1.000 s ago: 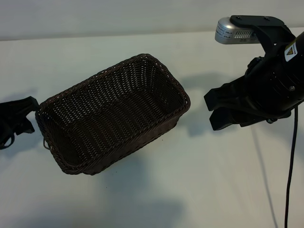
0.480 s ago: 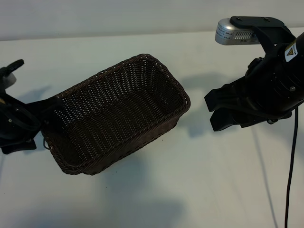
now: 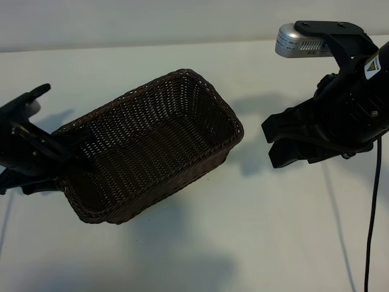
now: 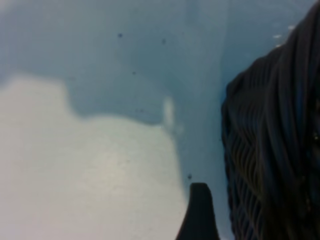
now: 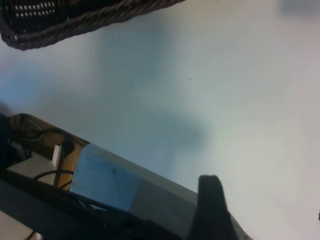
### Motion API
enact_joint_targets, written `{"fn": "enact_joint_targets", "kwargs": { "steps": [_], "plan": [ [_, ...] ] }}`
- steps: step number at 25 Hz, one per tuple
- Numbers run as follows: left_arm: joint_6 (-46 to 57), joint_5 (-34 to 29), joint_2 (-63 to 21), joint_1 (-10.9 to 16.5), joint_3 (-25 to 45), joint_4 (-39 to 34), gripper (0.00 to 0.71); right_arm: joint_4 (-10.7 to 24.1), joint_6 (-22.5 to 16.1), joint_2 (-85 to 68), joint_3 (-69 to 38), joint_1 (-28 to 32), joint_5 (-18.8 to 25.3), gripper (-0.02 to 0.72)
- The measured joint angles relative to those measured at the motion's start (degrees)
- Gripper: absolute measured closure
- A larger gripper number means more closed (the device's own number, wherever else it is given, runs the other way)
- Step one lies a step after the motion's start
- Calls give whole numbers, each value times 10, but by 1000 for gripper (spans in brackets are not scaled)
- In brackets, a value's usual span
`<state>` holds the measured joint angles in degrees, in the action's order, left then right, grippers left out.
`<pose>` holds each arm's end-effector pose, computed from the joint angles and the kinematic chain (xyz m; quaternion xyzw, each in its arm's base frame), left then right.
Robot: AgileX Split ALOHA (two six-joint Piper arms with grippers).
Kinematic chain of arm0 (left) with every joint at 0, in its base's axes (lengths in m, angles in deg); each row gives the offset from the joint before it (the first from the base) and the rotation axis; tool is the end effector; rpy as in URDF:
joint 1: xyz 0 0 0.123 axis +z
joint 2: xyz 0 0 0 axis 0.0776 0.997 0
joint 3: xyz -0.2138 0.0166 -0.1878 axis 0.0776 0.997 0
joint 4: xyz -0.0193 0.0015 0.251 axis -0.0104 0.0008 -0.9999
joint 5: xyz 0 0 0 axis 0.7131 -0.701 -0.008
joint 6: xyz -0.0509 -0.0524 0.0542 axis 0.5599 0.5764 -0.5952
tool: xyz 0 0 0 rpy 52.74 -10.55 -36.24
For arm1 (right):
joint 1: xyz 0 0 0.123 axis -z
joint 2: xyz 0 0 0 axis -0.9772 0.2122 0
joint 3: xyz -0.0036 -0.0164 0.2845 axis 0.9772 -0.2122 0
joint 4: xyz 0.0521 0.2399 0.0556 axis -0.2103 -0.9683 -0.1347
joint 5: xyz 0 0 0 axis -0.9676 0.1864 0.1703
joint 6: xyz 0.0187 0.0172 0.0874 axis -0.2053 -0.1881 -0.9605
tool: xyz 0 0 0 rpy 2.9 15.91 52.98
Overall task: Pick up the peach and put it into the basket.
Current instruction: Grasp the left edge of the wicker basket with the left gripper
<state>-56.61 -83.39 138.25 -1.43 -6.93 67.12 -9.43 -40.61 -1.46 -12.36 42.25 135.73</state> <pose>0.2637 -0.0405 0.1699 -0.2325 0.9549 -0.1265 0.1347 0.1951 0.1731 0.3345 -0.1516 0.9592 0.2204 0.0917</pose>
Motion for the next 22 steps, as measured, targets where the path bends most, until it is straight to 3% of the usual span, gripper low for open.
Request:
{"fn": "enact_joint_targets", "kwargs": {
  "steps": [5, 11, 22],
  "plan": [
    [-52, 10, 23, 0, 0, 57, 157, 0, 0, 0, 0, 0, 0, 207],
    [-60, 16, 24, 0, 0, 63, 204, 0, 0, 0, 0, 0, 0, 207],
    [-60, 12, 24, 0, 0, 63, 461, 0, 0, 0, 0, 0, 4, 207]
  ]
}}
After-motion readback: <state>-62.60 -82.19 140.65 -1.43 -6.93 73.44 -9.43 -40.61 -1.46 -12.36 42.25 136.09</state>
